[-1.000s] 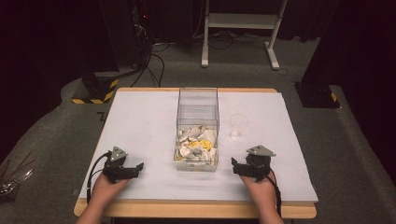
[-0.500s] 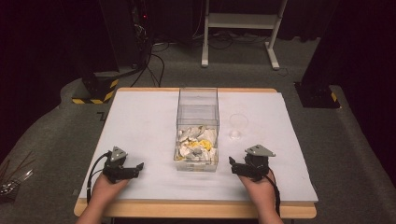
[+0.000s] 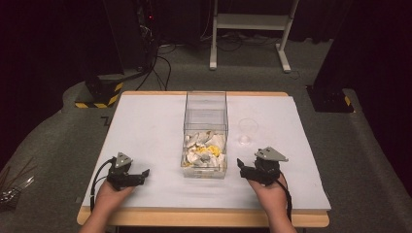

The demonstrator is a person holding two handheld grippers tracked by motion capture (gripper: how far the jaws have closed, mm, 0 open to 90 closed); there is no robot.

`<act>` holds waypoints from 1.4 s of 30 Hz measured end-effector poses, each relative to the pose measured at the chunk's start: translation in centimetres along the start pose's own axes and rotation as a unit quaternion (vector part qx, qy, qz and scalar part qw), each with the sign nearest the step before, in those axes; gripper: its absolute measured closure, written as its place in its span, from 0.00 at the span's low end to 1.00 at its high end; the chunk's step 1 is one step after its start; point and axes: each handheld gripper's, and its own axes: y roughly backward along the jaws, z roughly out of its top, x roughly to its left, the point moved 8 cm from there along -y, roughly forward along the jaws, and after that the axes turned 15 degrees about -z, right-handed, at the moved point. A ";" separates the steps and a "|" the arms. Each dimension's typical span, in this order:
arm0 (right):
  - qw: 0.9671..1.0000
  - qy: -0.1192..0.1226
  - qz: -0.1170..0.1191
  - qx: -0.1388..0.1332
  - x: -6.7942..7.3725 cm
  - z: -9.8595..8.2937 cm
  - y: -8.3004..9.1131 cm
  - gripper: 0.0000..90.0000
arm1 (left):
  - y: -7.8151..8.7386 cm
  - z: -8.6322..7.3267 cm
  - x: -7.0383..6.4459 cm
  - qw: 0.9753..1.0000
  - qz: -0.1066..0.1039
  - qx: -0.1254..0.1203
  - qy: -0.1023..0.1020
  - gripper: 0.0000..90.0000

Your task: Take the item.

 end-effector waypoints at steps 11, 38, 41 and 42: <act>1.000 -0.003 0.005 -0.023 0.1 2.0 0.8 0.15 | 0.0 0.0 0.0 1.000 0.000 0.002 -0.001 0.17; 0.999 0.010 0.032 -0.038 2.8 4.3 0.8 0.15 | 0.0 0.0 0.0 1.000 0.000 0.001 -0.001 0.17; 0.999 0.014 0.035 -0.038 3.2 4.4 0.7 0.15 | 0.0 0.0 0.0 1.000 0.000 0.001 -0.001 0.17; 0.998 0.016 0.039 -0.037 3.5 4.4 0.6 0.15 | 0.0 0.0 0.0 1.000 0.000 0.002 -0.001 0.17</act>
